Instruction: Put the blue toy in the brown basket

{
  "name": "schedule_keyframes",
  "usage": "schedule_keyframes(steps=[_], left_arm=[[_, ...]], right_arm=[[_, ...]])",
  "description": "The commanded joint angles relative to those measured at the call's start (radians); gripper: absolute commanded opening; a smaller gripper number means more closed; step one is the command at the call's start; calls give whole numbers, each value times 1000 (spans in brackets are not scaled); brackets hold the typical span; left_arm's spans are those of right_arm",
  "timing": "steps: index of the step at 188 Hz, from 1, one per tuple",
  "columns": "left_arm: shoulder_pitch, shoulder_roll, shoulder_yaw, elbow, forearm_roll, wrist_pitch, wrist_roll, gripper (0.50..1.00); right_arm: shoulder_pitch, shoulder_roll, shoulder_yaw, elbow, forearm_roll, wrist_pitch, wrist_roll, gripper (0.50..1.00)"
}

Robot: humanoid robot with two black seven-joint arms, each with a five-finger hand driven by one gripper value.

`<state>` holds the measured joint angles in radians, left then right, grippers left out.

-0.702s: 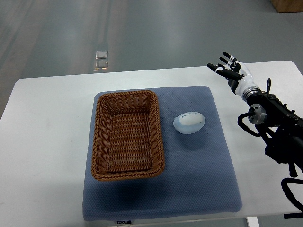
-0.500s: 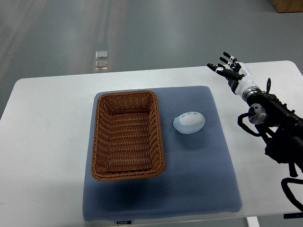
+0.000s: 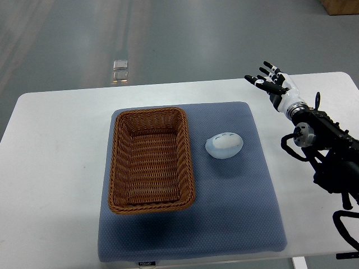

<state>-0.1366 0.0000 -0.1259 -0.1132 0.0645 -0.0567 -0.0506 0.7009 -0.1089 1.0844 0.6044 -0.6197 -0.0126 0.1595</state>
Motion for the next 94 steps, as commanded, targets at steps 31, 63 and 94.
schedule_keyframes(steps=[31,63,94], left_arm=[[0,0,0,1,0,0,0,1000],[0,0,0,1,0,0,0,1000],[0,0,0,1,0,0,0,1000]], right_arm=[[2,-3,-1,2,-3,3,0,928],[2,-11,-3,5,-11,11,0,928],[-1,-34,-23,12,-21,29,2,928]])
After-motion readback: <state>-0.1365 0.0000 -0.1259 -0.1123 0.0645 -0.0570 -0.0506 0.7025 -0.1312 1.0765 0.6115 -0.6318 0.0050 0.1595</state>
